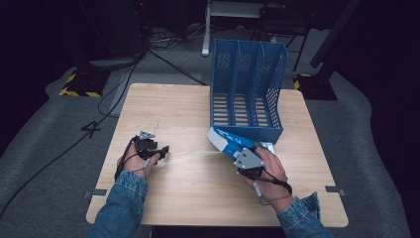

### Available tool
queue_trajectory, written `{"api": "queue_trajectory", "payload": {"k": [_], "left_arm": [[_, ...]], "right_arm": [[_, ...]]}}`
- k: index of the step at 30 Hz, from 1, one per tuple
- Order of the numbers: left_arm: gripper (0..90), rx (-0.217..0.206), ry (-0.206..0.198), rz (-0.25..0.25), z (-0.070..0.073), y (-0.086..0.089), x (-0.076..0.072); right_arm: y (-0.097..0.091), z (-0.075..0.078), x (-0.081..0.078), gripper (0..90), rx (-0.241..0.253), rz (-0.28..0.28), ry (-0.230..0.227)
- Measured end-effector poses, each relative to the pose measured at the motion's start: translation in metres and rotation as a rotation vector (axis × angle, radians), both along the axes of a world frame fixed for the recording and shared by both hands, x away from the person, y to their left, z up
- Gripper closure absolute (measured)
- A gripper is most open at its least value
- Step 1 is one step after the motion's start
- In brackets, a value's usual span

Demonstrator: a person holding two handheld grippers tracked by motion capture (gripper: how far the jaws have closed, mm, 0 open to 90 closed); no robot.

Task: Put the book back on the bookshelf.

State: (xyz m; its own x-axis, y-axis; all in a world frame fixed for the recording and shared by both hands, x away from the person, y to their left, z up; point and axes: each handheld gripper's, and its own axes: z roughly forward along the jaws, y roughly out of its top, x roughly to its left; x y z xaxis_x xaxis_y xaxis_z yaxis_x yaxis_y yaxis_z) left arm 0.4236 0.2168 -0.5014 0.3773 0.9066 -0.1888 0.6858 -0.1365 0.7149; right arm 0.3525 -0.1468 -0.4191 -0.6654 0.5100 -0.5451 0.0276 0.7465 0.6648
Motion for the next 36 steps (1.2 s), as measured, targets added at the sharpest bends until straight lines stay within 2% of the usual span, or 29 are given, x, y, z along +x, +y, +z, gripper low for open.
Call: {"api": "queue_trajectory", "payload": {"k": [5,6,8,13,17,19,21,23,26,30,33,36], "left_arm": [[43.6,-0.012,-0.018,0.003,-0.002,-0.002,0.004],[43.6,-0.017,-0.014,0.004,-0.002,-0.002,0.005],[43.6,-0.025,-0.014,0.003,-0.002,-0.001,0.007],[43.6,-0.036,-0.011,0.008,-0.002,-0.002,0.010],[43.7,-0.041,-0.010,0.011,-0.002,-0.003,0.012],[43.8,-0.054,-0.008,0.013,-0.002,-0.002,0.012],[43.9,-0.059,-0.007,0.017,-0.003,-0.002,0.013],[43.9,-0.062,-0.007,0.018,-0.003,-0.002,0.013],[44.1,-0.084,-0.001,0.021,-0.003,-0.001,0.014],[44.7,-0.109,0.004,0.022,-0.003,0.001,0.016],[44.7,-0.097,0.001,0.024,-0.003,-0.001,0.015],[43.5,-0.079,-0.003,0.017,-0.003,-0.002,0.016]], "right_arm": [[-0.012,0.018,-0.002,61.7,0.114,-0.025,0.053],[-0.015,0.022,-0.003,61.8,0.153,-0.034,0.059],[-0.021,0.027,-0.005,61.8,0.206,-0.038,0.059],[-0.039,0.044,-0.007,61.9,0.381,-0.043,0.051],[-0.045,0.054,-0.009,61.9,0.476,-0.035,0.024],[-0.042,0.060,-0.010,61.9,0.495,-0.040,-0.006],[-0.037,0.063,-0.012,61.9,0.520,-0.048,-0.064],[-0.034,0.064,-0.013,61.9,0.547,-0.040,-0.098],[-0.031,0.072,-0.013,61.9,0.573,-0.029,-0.115],[-0.028,0.079,-0.013,61.9,0.577,-0.032,-0.150],[-0.028,0.079,-0.012,61.9,0.609,-0.040,-0.168],[-0.027,0.082,-0.008,61.9,0.636,-0.050,-0.154]]}}
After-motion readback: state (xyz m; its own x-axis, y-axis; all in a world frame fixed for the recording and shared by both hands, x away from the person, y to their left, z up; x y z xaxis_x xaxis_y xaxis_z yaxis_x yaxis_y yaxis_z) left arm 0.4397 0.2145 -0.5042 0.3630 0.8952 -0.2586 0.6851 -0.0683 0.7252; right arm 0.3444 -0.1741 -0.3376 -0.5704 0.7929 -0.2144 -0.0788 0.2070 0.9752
